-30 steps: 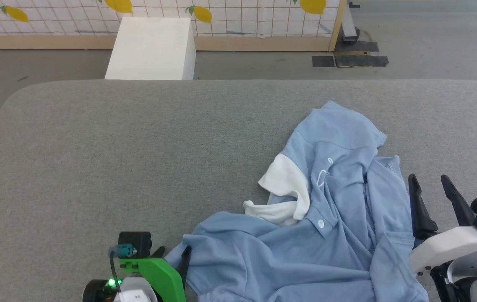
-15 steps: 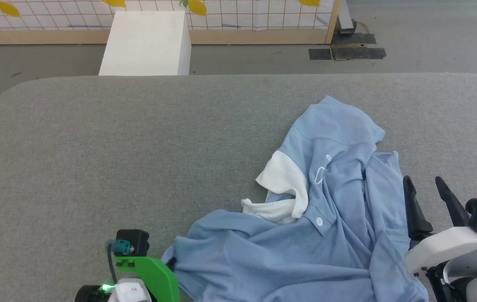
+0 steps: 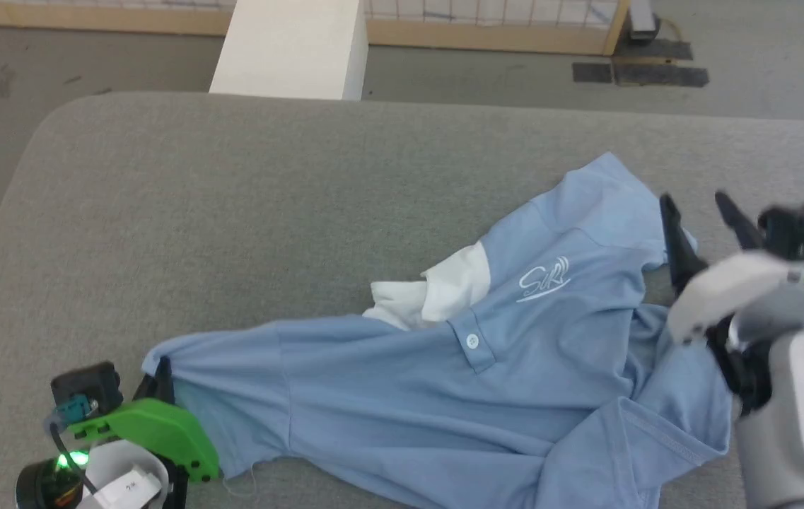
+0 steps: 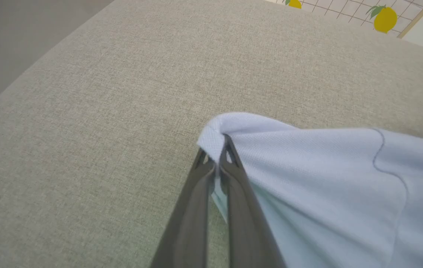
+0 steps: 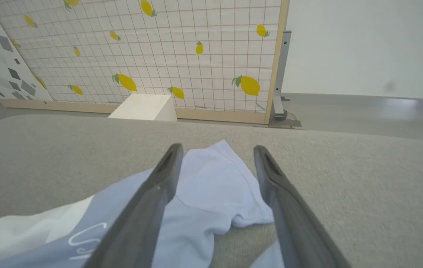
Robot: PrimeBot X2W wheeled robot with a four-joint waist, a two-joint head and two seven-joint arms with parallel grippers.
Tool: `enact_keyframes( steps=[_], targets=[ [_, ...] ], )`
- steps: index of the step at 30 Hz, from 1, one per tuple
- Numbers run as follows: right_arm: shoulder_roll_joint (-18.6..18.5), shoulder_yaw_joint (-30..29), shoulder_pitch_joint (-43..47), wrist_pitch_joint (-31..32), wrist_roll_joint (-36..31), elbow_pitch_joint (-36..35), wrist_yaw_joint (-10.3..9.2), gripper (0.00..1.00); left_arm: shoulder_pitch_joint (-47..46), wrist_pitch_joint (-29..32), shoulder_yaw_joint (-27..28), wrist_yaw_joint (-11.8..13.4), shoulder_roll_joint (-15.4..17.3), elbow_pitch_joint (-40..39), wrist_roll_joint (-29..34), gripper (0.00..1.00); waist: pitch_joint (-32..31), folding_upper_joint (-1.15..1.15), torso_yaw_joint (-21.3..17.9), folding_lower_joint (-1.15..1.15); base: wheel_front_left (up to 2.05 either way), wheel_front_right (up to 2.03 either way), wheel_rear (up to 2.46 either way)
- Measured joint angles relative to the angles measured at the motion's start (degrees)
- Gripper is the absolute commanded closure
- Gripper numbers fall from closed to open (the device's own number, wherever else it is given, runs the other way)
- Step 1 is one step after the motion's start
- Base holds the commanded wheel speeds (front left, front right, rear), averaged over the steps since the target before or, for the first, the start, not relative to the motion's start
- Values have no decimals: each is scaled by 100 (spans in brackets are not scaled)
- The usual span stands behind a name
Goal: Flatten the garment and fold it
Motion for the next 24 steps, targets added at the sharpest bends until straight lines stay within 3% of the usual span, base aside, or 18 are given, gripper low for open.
enact_keyframes(
  steps=[9,14,24],
  targets=[
    [-814,-108,-2191,1054,-302,2064,0,0,-648,-319,-385,-185,-263,246,-93,100,535,0,539,0,0,0,0],
    [-1148,-119,-2882,1811,-369,2817,0,0,-853,-412,-642,-278,-387,366,-147,100,839,0,934,0,0,0,0],
    [-1563,-378,-3343,3306,-675,3336,0,1,-922,-449,-955,-322,-499,377,-247,100,1329,0,1670,1,0,0,0]
  ],
)
